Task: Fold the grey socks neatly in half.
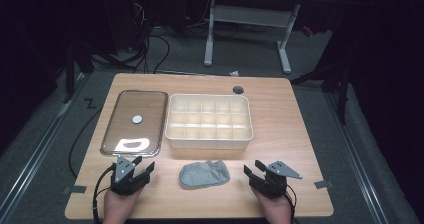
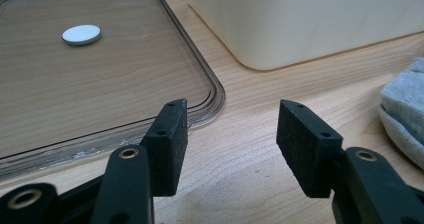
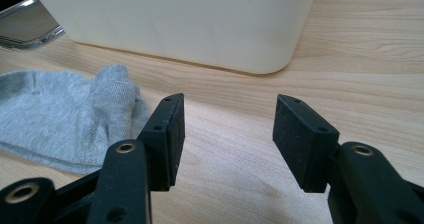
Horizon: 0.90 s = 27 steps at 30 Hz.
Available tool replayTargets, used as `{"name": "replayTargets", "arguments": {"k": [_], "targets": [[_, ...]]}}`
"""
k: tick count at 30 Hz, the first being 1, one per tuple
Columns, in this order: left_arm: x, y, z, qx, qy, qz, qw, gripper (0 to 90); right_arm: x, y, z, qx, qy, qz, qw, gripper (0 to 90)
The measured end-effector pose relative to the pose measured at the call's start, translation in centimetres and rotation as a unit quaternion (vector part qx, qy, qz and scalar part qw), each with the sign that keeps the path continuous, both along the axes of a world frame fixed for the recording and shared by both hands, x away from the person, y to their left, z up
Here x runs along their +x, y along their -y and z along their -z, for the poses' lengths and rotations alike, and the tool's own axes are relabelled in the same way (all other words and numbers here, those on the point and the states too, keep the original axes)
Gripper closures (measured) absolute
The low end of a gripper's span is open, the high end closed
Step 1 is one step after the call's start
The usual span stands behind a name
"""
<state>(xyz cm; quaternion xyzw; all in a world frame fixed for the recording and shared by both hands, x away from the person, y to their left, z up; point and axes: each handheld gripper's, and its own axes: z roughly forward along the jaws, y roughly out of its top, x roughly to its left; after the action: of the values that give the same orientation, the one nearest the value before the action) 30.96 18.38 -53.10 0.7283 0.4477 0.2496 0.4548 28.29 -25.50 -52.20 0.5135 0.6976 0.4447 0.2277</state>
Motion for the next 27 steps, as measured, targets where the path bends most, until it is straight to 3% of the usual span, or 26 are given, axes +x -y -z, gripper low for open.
{"name": "replayTargets", "arguments": {"k": [17, 27], "targets": [[-0.1, 0.0, 0.0, 0.008, -0.009, 0.004, 0.9999, 47.6, 0.0, -0.6, -0.1, -0.004, -0.003, -0.012, 0.9999, 48.7], [-0.7, 0.2, -0.4, 0.008, 0.006, 0.001, 0.9999, 49.3, -0.1, -1.4, -0.2, -0.012, -0.002, -0.03, 0.9995, 52.0]]}}
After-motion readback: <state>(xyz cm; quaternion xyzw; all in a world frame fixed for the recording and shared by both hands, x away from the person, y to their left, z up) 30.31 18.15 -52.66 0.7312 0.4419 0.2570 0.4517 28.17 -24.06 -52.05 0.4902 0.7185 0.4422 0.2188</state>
